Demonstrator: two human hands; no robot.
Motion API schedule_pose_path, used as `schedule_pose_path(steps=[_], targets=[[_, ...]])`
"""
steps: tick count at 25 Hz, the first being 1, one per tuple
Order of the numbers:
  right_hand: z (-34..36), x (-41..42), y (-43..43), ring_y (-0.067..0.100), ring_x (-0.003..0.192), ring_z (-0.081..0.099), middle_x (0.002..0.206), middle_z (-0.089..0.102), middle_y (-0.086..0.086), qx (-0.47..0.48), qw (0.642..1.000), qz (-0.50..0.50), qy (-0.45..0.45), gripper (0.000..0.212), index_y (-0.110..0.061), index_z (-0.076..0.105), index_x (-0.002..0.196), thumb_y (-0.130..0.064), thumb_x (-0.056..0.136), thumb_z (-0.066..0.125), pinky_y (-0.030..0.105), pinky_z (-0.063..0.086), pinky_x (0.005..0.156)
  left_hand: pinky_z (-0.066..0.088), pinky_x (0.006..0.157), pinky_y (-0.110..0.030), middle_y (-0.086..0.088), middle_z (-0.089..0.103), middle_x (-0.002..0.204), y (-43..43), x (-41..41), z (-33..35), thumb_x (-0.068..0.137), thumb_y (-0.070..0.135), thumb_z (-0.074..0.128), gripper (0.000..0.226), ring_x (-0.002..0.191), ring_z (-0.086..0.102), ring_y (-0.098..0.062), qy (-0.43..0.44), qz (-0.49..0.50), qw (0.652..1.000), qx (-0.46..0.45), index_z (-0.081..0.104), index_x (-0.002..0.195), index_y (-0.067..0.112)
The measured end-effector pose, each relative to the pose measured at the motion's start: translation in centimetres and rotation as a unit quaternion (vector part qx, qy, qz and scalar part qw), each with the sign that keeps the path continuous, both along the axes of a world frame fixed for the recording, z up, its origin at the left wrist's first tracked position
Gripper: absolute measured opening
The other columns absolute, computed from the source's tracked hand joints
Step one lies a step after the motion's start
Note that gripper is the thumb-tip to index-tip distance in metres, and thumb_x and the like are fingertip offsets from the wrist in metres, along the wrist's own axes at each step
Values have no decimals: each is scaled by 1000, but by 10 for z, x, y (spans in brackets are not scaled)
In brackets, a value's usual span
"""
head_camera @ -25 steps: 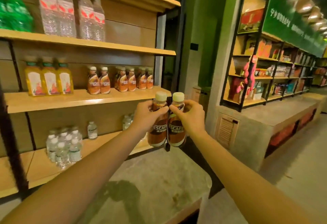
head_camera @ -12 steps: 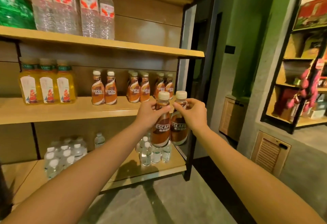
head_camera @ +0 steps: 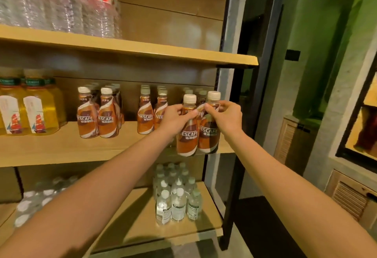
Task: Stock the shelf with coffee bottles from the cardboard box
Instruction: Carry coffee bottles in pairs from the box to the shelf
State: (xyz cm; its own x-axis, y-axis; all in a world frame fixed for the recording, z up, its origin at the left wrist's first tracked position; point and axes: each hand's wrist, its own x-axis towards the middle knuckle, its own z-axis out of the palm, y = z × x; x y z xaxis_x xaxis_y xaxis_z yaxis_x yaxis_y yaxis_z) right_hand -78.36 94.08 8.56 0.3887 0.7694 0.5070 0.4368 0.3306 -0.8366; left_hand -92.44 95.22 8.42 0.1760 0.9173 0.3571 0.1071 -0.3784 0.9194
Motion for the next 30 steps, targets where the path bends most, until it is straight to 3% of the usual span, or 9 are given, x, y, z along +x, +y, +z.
schedule_pose_path(steps=[7,12,16,18,21,23,26,30], targets=[[-13,36,104,17,90,68,97,72,6,-20,998,58,3,31,-12,65,101,-31,78,73,40,56,85,49,89,-35,-5,65,113,88,38,-8,88,26,60,35,103,61,-18,14,93,995,-22,55,121,12],[-22,55,148,8,87,59,93,63,-5,-20,995,99,8,33,-10,63,108,-25,81,71,25,50,78,50,88,-35,-4,66,107,130,53,-13,90,25,58,28,101,62,-18,24,98,994,-28,57,116,13],[-29,62,170,5,88,58,99,64,-3,-8,991,130,18,34,-11,62,112,-24,81,70,15,46,72,48,69,-20,2,65,97,148,64,-18,90,23,57,26,89,62,-12,10,100,995,-6,57,114,13],[-32,64,171,5,91,60,99,63,-6,8,989,144,29,38,-12,60,116,-24,81,70,11,45,69,48,73,-20,0,65,105,155,67,-21,90,25,57,27,96,62,-12,19,117,993,11,56,115,16],[-46,70,162,13,115,56,125,59,-1,-29,985,164,50,66,-11,40,139,-33,83,67,26,50,91,46,93,-29,2,53,130,154,61,-38,88,30,59,54,119,51,-12,50,133,989,47,39,136,19],[-69,77,157,20,126,50,137,53,3,-70,987,138,-39,79,-13,31,145,-49,82,63,37,44,102,40,103,-32,6,41,141,145,55,-60,85,35,63,73,128,40,-10,94,151,982,71,23,145,21],[-98,85,158,23,106,61,113,66,4,-127,960,102,-225,75,-19,49,124,-73,72,51,42,51,88,40,96,-27,7,48,130,136,52,-87,81,39,66,70,125,46,-15,175,153,971,48,33,138,17],[-101,82,173,23,98,63,108,69,3,-146,945,106,-273,72,-22,56,116,-77,71,40,43,51,88,45,97,-37,-3,58,124,157,50,-94,83,51,58,60,112,56,-24,281,142,948,-53,45,129,14]])
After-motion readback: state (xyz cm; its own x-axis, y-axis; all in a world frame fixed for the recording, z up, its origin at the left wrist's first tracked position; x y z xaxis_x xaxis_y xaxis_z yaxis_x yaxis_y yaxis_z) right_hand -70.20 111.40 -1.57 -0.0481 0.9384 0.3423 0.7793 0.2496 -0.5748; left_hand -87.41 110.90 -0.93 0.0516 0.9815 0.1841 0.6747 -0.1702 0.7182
